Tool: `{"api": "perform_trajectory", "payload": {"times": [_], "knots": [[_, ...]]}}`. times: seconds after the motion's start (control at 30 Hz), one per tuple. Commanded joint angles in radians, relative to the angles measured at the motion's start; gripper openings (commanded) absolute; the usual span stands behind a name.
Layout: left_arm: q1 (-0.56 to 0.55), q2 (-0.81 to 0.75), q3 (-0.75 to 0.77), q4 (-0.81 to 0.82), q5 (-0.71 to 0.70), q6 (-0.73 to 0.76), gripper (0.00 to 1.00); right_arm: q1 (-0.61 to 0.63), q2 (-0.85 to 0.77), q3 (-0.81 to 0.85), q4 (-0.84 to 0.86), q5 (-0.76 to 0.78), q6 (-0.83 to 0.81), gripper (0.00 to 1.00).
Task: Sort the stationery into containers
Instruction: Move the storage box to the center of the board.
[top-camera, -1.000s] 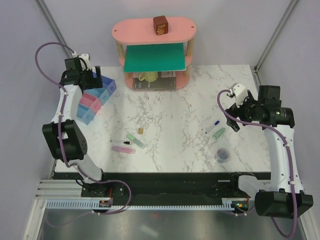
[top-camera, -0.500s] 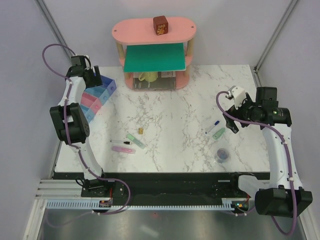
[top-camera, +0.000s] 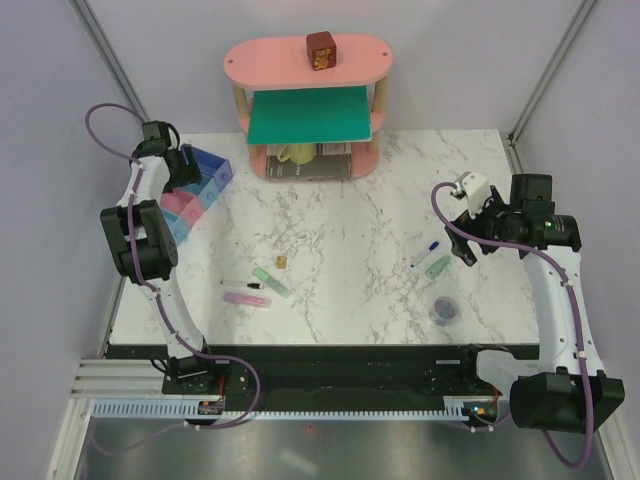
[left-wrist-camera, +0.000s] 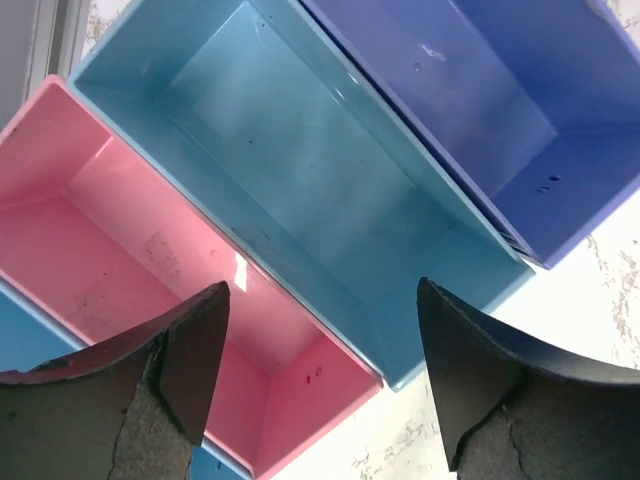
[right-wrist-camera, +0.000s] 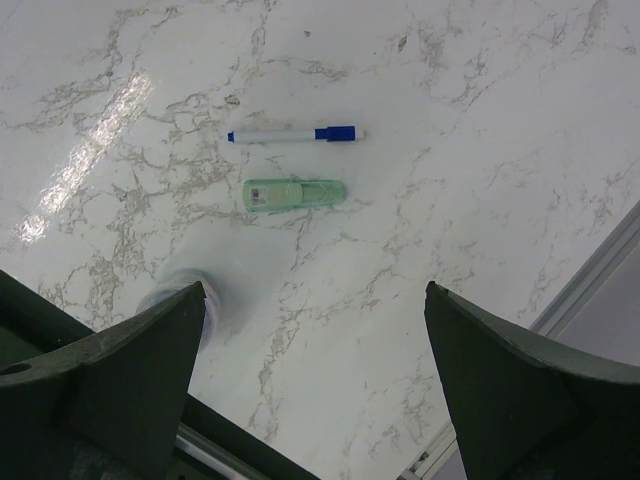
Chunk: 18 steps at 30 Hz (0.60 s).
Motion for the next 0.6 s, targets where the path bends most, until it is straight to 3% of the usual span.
{"api": "perform_trajectory", "payload": {"times": [0.0, 0.27, 0.57], "knots": [[0.006, 0.039, 0.011, -0.006, 0.026, -0.031, 0.81, -0.002, -0.001, 0.013, 0.025, 0.002, -0.006, 0.98], [0.006, 0.088, 0.021, 0.007, 0.029, -0.012, 0.72, -0.002, -0.006, 0.005, 0.023, 0.010, -0.002, 0.98], [-0.001, 0.051, -0.061, 0.030, 0.068, 0.066, 0.42, -0.002, -0.004, 0.008, 0.023, 0.010, 0.004, 0.98]]}}
